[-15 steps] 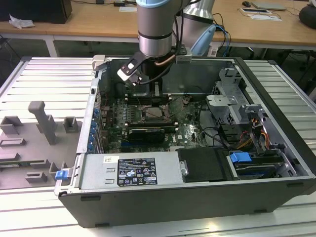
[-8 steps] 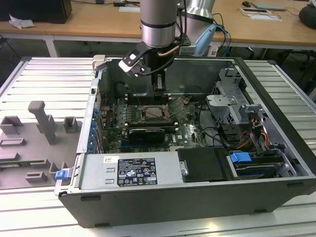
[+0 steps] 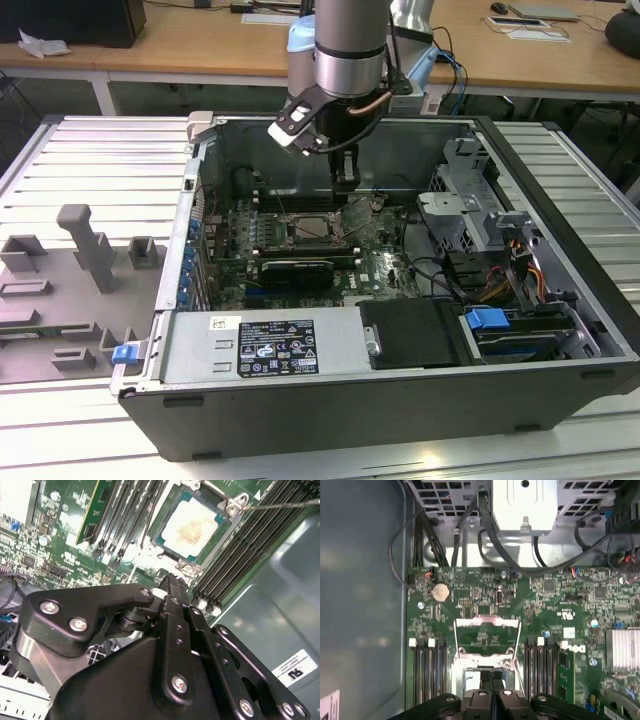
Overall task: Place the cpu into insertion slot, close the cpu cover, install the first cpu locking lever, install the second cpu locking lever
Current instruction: 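Close the cpu cover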
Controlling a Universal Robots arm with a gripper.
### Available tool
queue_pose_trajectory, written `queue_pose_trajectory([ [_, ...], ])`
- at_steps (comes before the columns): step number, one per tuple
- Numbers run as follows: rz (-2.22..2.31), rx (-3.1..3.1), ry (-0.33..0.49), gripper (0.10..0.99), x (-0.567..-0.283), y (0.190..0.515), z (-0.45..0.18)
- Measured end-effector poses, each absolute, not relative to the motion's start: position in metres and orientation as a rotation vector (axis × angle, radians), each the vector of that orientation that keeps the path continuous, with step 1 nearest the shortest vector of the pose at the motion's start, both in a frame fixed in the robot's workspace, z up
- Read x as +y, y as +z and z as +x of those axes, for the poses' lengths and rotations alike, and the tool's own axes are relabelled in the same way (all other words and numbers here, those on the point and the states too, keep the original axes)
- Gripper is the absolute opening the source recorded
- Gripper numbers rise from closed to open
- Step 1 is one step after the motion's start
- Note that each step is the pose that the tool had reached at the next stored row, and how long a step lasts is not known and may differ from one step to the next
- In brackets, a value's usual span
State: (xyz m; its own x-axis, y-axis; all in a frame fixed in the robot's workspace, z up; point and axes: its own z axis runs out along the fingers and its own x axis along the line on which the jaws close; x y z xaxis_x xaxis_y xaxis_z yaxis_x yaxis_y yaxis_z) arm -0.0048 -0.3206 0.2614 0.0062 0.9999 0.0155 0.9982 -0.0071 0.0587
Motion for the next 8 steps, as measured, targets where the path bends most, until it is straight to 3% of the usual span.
queue_pose_trajectory([
  [8,2.204,2.200,0.075,0.106,-0.321,0.259,0.017],
])
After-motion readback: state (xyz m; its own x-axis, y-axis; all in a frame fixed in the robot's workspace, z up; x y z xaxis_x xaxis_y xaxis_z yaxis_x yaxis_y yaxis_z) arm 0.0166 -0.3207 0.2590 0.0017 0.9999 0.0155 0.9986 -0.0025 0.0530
